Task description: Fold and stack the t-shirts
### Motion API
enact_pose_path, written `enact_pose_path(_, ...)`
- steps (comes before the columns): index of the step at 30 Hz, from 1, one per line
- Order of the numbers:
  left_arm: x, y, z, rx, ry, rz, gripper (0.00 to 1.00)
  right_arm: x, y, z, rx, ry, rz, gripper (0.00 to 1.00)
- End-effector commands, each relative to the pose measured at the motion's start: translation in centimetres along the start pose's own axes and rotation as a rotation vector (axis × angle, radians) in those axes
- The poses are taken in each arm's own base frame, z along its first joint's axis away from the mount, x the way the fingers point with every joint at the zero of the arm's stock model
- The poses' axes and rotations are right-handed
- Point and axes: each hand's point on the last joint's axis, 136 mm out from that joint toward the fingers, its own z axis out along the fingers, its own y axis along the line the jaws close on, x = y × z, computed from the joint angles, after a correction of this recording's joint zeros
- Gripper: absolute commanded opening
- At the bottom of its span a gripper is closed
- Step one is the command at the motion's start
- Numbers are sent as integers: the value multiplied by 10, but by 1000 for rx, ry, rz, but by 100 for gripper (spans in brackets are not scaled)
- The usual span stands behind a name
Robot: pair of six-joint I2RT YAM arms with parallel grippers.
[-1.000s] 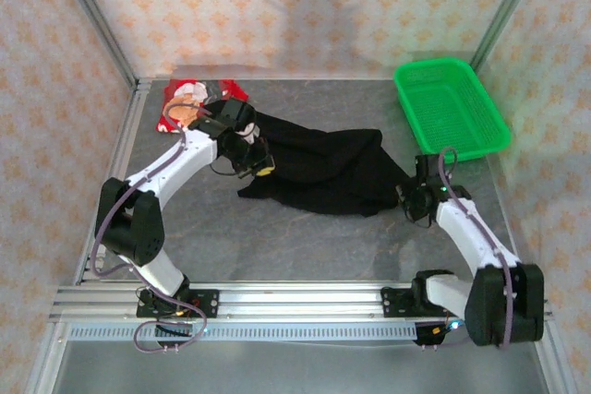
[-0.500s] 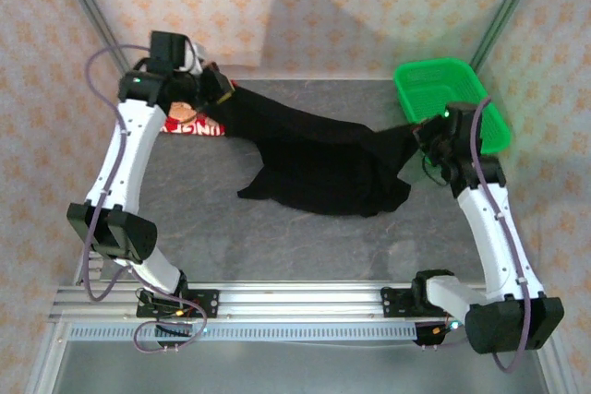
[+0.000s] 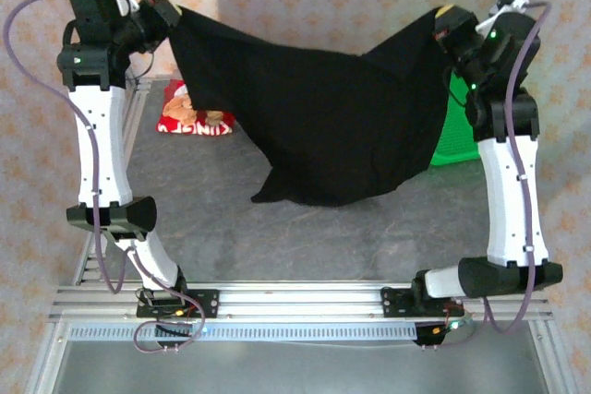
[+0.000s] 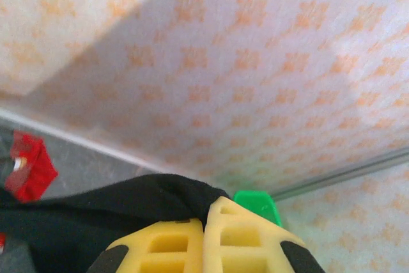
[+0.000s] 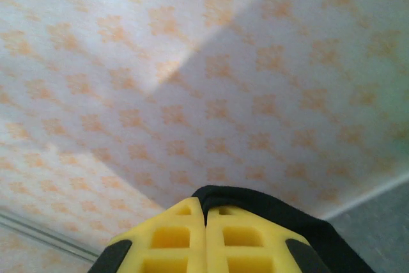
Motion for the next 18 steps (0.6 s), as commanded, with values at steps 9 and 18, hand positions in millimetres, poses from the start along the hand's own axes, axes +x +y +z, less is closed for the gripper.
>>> enact_pose_path(9, -78, -47, -75, 112, -309, 184, 0, -80, 102, -21, -263, -189, -100, 0)
enact_pose_path(18, -78, -68, -123, 75, -398, 326, 0, -91, 125, -61, -312, -221, -133, 0)
